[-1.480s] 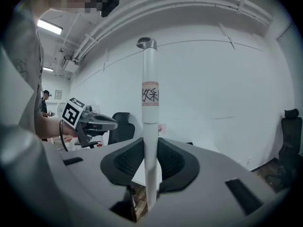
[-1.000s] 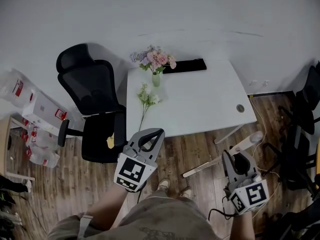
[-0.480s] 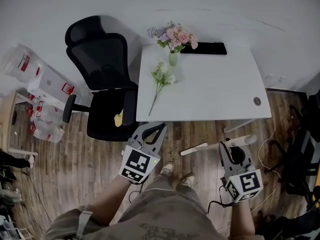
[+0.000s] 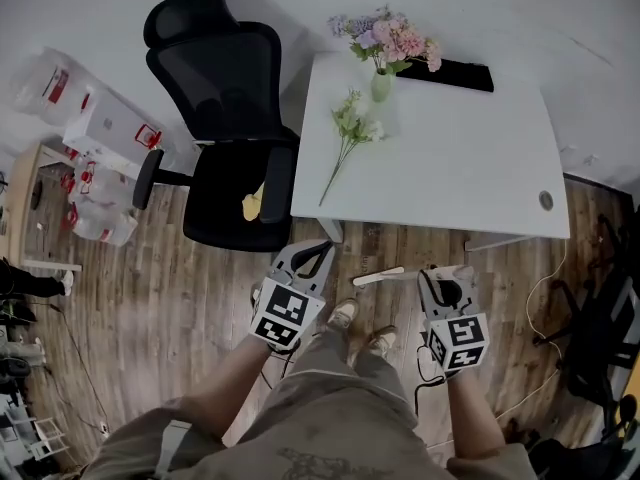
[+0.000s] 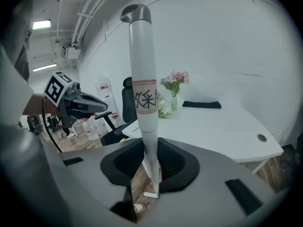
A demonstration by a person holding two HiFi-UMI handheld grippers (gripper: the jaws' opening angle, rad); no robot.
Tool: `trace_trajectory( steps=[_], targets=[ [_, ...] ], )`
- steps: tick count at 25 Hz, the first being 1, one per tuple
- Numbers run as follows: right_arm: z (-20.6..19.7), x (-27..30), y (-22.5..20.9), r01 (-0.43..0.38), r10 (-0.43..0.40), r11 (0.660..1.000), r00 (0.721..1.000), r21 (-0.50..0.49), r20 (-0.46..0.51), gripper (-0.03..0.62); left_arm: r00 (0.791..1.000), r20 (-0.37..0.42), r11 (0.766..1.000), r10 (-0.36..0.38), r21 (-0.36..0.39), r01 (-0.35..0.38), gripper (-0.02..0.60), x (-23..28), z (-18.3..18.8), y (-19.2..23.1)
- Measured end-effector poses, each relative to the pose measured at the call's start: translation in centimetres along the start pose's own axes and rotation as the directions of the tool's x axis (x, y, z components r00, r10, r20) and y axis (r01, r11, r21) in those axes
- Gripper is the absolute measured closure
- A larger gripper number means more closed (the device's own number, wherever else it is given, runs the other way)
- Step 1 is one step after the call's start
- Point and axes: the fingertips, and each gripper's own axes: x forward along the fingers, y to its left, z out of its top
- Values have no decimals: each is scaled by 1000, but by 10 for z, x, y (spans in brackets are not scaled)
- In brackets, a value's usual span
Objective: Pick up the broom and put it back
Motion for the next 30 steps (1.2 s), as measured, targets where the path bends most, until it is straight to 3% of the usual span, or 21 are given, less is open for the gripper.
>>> trace_trajectory(
  steps=[4,10,15,24,30],
  targets=[
    [-39,36,9,-8,7,1000,996,-11,-87,488,998,-55,996,-11,-92,6,565,8,-36,2],
    [-101,79,10,21,-21,1000,977,-2,-214,488,989,-143,991,-21,-130,3,565,16,-87,1],
    [-129,103,8,18,-20,1000,960,-10,-279,488,985,-170,990,-30,-140,6,565,23,-103,3],
    [-118,153,-5,14,-20,1000,958,-22,-284,487,986,-166,989,-14,-146,-11,565,31,-98,22],
    [-104,186,-24,74,-71,997,959,1,-274,485,988,-154,990,-9,-139,-12,565,41,-87,33]
  ],
)
